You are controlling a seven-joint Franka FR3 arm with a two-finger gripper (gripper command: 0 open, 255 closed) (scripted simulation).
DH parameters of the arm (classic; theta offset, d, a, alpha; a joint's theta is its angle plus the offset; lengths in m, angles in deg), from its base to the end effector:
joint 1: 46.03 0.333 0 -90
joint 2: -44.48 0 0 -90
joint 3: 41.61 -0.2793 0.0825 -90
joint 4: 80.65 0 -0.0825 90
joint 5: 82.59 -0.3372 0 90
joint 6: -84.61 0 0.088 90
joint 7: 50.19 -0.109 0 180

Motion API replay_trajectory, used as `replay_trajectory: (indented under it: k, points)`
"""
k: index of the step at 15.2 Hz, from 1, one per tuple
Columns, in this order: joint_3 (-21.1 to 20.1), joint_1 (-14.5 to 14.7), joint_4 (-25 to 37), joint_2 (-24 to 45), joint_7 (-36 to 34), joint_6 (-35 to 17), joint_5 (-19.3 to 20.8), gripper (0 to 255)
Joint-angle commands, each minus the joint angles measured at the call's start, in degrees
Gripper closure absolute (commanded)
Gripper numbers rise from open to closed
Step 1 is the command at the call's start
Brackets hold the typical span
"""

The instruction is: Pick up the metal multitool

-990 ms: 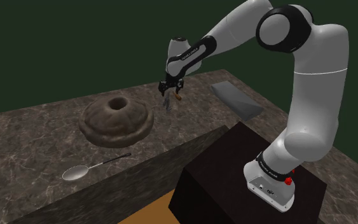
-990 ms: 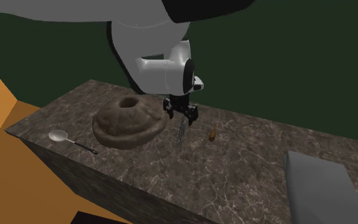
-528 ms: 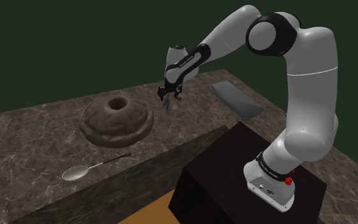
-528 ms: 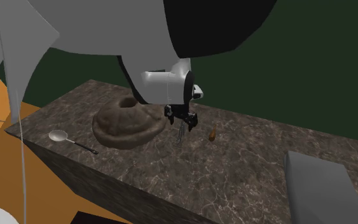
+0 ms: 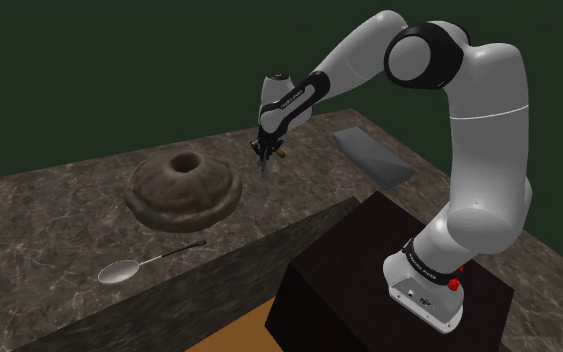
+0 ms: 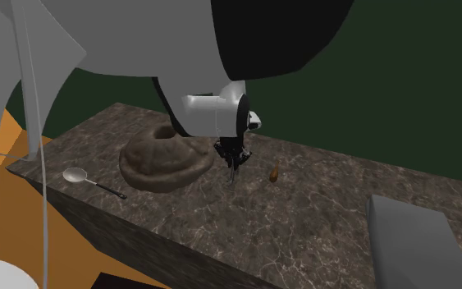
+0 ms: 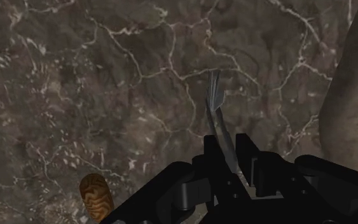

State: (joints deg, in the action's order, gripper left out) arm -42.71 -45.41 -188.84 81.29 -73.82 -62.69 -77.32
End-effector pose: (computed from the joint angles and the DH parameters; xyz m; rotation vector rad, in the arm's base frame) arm 0.5864 0.0186 0.1729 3.0734 -0.4803 0.0751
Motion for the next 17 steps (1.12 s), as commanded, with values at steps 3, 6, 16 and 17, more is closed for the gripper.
replay_trajectory:
  k: [3,6,16,17]
  points:
    - [0.0,0.0,0.0,0.0,0.0,0.0,0.0,255]
    - [0.0,-0.1,-0.3,-1.2,0.1,1.0,-0.1,255]
    - [-0.4,-0.4,-0.9,-7.2,0.7,6.2,-0.5,255]
    - [-0.4,-0.4,-0.9,-7.7,0.7,6.8,-0.6,255]
